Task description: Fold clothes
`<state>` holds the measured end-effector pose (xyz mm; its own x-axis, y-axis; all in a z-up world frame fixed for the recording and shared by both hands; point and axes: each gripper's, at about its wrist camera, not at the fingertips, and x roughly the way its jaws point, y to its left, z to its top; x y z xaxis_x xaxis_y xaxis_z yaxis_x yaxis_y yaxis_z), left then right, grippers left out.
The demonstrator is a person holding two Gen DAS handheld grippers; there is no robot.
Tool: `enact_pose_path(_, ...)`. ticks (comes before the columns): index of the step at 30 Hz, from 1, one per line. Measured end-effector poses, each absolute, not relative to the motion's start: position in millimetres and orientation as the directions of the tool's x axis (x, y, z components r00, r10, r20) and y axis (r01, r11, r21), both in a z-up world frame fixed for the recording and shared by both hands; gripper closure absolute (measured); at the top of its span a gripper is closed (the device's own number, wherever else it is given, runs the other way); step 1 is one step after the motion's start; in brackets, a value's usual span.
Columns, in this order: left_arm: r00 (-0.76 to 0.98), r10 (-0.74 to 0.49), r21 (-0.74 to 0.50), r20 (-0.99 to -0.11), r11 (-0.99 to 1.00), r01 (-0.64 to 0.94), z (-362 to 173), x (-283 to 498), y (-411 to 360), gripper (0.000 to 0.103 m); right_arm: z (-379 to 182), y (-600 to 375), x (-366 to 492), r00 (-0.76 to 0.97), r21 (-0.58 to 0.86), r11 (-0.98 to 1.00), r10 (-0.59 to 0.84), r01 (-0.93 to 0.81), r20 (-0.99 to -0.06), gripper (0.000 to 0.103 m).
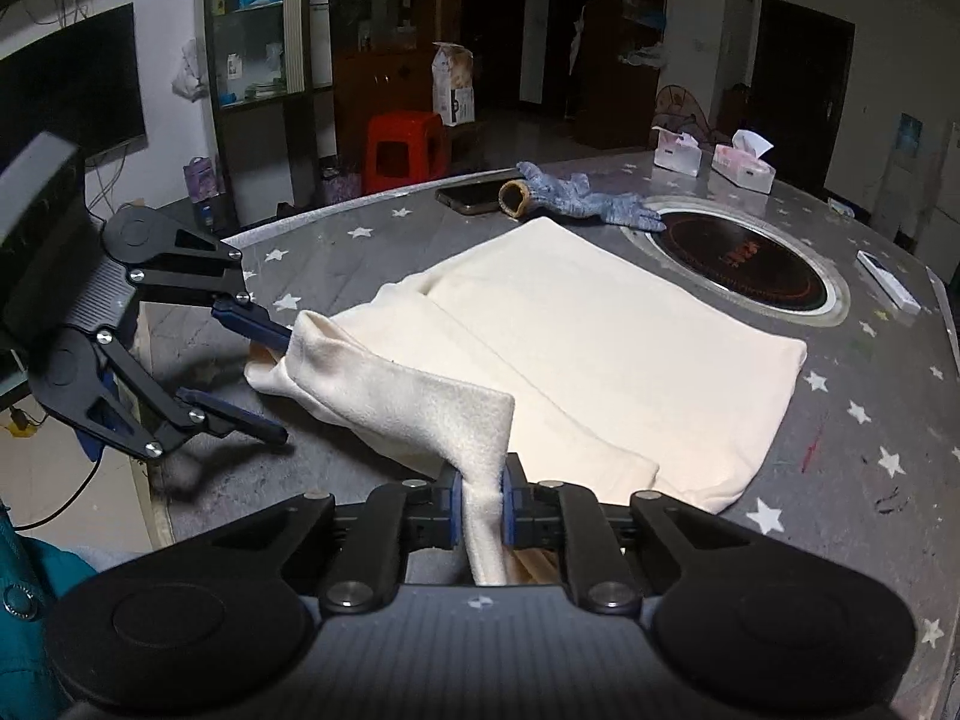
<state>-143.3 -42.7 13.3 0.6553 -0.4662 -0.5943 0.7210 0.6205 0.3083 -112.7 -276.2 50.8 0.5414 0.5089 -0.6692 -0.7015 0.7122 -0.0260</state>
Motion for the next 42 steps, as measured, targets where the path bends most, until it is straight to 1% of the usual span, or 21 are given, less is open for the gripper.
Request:
enact_pose_path(2, 0.654, -0.464, 0.298, -0.597, 0.628, 0.718, 12, -140, -39, 0.067, 51, -274, -115, 0.547, -0.038, 0.712, 0.503, -0.701, -0.669, 0.093)
enact_pose_path(4, 0.652, -0.465, 0.282, -0.599, 0.639, 0.715, 12, -136, -34, 0.086, 51, -274, -118, 0.555, -0.045, 0.714, 0.501, -0.698, -0.665, 0.093)
enact_pose_path(6, 0.651, -0.473, 0.262, -0.594, 0.652, 0.712, 15, -135, -30, 0.094, 52, -273, -122, 0.562, -0.05, 0.716, 0.501, -0.696, -0.658, 0.094)
enact_pose_path(7, 0.651, -0.48, 0.252, -0.588, 0.656, 0.711, 17, -136, -28, 0.096, 53, -273, -124, 0.566, -0.052, 0.717, 0.502, -0.695, -0.654, 0.094)
enact_pose_path(16, 0.636, -0.538, 0.211, -0.553, 0.648, 0.732, 44, -166, -18, 0.098, 70, -279, -154, 0.59, -0.075, 0.71, 0.516, -0.7, -0.621, 0.095)
enact_pose_path(21, 0.613, -0.58, 0.169, -0.536, 0.638, 0.751, 68, -196, -12, 0.098, 90, -283, -194, 0.584, -0.088, 0.69, 0.53, -0.719, -0.615, 0.095)
enact_pose_path(25, 0.628, -0.596, 0.173, -0.501, 0.642, 0.747, 90, -206, -10, 0.098, 112, -287, -218, 0.588, -0.1, 0.678, 0.543, -0.728, -0.6, 0.095)
enact_pose_path(30, 0.657, -0.584, 0.199, -0.477, 0.657, 0.728, 106, -185, -18, 0.098, 129, -287, -209, 0.607, -0.117, 0.683, 0.54, -0.721, -0.584, 0.095)
enact_pose_path(33, 0.673, -0.56, 0.217, -0.484, 0.668, 0.712, 109, -159, -25, 0.098, 132, -289, -189, 0.616, -0.109, 0.703, 0.525, -0.703, -0.586, 0.095)
enact_pose_path(39, 0.68, -0.52, 0.23, -0.517, 0.681, 0.695, 106, -99, -42, 0.098, 128, -295, -134, 0.625, -0.083, 0.739, 0.497, -0.668, -0.601, 0.095)
enact_pose_path(42, 0.677, -0.496, 0.213, -0.544, 0.699, 0.683, 97, -68, -52, 0.098, 120, -297, -103, 0.622, -0.078, 0.751, 0.48, -0.656, -0.619, 0.095)
